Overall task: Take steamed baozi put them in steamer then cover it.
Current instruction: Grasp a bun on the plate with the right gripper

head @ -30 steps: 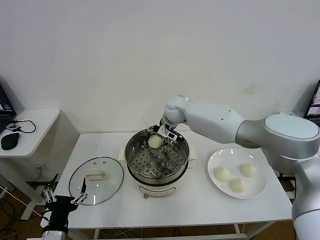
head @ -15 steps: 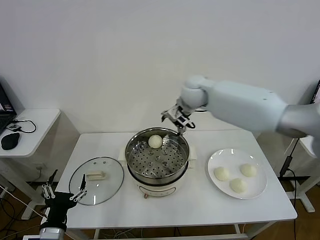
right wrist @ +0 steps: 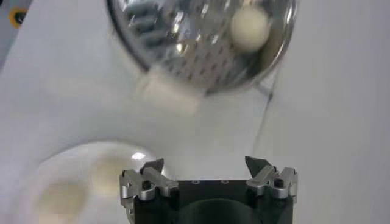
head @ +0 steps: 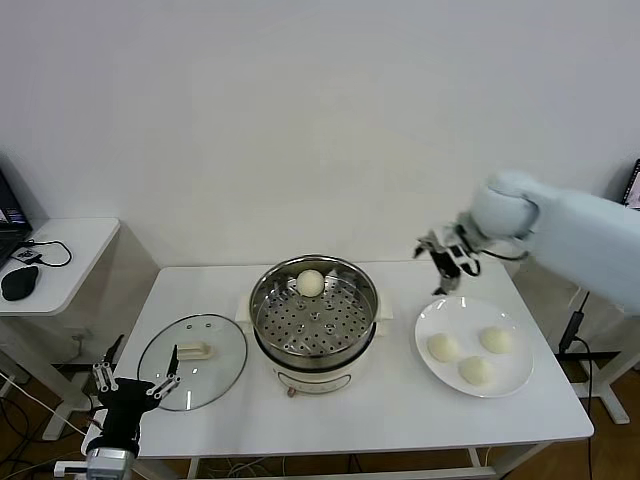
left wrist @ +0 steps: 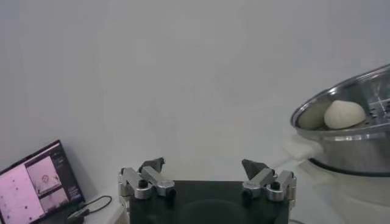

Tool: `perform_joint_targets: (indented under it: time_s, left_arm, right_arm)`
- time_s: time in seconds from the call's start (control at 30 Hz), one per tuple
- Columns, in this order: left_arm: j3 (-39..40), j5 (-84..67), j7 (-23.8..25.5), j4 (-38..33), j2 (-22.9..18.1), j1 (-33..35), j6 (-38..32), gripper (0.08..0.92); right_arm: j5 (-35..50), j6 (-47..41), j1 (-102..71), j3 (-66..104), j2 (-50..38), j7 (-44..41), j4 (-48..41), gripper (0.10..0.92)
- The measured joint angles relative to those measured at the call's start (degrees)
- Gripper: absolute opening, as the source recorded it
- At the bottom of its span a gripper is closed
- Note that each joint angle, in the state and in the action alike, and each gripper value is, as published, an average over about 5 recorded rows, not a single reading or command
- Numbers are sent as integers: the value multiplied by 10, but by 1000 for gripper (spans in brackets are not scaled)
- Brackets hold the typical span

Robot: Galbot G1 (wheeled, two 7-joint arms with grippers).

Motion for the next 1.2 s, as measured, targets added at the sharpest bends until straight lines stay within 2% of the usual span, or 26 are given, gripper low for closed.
perform_joint_targets:
  time_s: [0.4, 1.2]
  left_arm:
    - [6, 11, 5, -2, -9, 3, 9, 823]
    - [0, 14, 5, 2, -13, 9, 9, 823]
  right_arm:
    - [-78, -9, -194, 132, -35, -3, -20, 822]
    - [-170, 3, -322, 228, 70, 7, -148, 812]
